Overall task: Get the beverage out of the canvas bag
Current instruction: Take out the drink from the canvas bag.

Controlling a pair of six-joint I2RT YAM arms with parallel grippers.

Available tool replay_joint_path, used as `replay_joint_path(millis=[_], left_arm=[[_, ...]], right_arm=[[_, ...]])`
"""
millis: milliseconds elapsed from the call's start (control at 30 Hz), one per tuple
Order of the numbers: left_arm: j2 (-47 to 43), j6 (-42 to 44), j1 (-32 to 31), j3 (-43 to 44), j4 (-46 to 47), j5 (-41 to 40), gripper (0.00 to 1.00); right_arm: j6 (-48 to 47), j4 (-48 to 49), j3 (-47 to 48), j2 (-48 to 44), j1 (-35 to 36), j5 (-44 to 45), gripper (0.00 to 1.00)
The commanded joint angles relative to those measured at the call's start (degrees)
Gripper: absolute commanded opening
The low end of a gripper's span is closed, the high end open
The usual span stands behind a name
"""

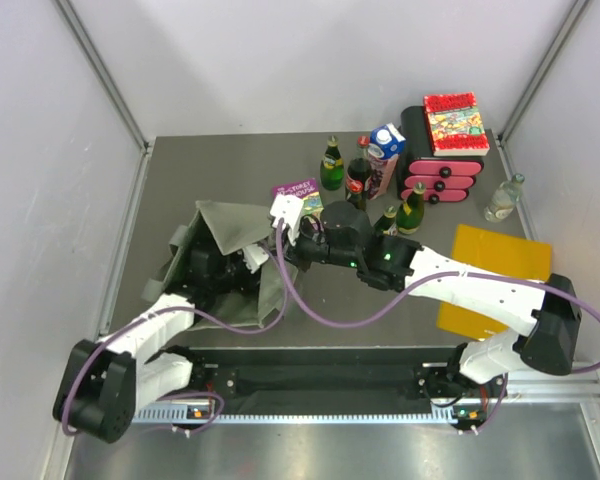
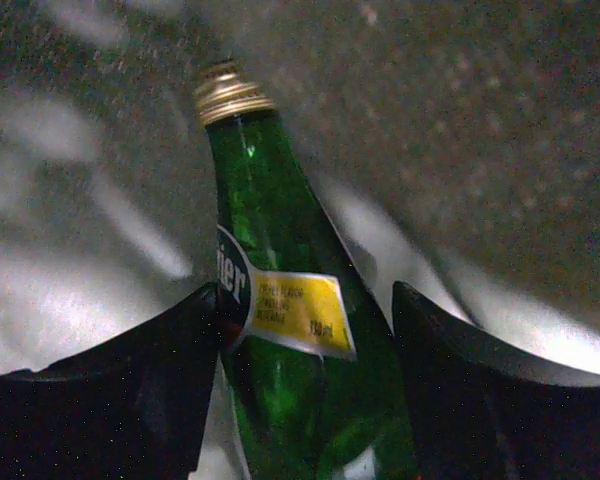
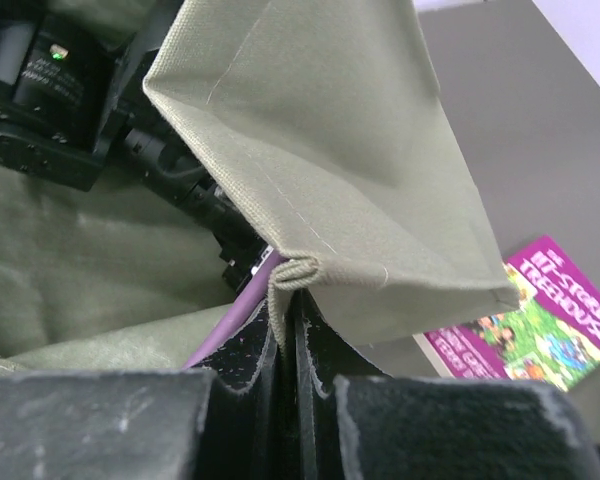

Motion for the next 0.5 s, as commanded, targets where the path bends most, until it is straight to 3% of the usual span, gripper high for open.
replay_joint_path(millis=[0,267,467], left_arm=[[-7.73,-0.21,0.35,4.23,-5.14,-3.99,0.00],[-16.79,1.90,0.35,5.99,-12.53,-3.64,0.00],[-19.86,0.85,0.35,8.80,-14.12,-3.82,0.00]], right_arm=[[6.08,8.19,2.73,-0.49,-1.74,-6.05,0.00],[12.60,7.41,4.05,2.85,-10.35,-7.71,0.00],[10.85,6.96,5.02,3.38,-9.93,-9.91,0.00]])
